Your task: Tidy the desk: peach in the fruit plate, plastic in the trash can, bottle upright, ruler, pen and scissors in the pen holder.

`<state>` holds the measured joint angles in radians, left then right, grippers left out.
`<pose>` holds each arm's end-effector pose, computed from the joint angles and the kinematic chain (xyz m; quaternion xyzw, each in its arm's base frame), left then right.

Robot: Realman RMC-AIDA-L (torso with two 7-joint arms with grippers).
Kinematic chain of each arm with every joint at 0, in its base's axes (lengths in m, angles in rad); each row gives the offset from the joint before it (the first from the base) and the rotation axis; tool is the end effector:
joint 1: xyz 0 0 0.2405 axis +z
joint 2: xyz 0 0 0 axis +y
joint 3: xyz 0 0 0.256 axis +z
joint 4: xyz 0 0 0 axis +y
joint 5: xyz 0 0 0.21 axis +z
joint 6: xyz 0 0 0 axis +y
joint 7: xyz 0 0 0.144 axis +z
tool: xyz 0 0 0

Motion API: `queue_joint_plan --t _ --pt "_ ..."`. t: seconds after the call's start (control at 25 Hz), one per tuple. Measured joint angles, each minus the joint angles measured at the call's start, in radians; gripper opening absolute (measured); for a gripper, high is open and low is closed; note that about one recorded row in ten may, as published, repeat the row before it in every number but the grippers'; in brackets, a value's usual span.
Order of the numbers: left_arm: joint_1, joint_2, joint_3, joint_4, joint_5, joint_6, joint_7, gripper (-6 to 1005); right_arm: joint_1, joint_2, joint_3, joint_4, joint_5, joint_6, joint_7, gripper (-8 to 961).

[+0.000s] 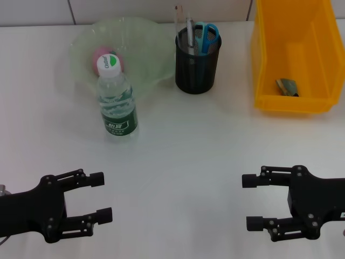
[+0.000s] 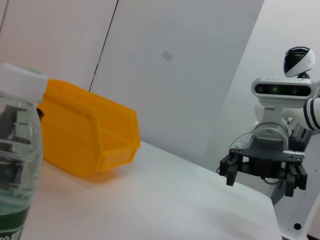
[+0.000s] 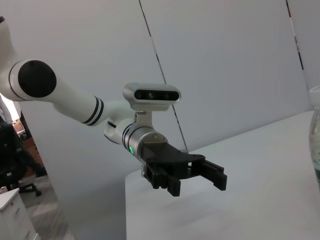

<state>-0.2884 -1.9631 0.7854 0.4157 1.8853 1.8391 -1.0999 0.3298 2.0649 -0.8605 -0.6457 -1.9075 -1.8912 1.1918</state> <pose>-0.3224 0.2152 0.0093 -0.9228 -0.2207 -0.3115 0.0513 0.2772 0.2343 -0.0061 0.9424 -0.1489 -0.2993 0.0097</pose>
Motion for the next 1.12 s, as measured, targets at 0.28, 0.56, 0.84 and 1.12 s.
queue_joint_plan --t 0.28,0.56,0.84,1.12 --pt "0.004 -0.001 0.0 0.0 0.0 0.002 0.0 802 0.0 0.004 0.0 0.0 -0.001 0.007 0.0 768" --pt "0.005 -0.002 0.0 0.0 -0.002 0.002 0.0 802 0.0 0.008 0.0 0.0 -0.001 0.008 0.0 768" --pt "0.005 -0.001 0.0 0.0 -0.003 0.002 -0.001 802 0.0 0.01 0.0 0.0 -0.001 0.008 0.0 768" --pt "0.005 0.0 0.0 0.0 -0.001 0.002 -0.002 802 0.002 0.011 -0.006 0.0 -0.001 0.009 0.0 768"
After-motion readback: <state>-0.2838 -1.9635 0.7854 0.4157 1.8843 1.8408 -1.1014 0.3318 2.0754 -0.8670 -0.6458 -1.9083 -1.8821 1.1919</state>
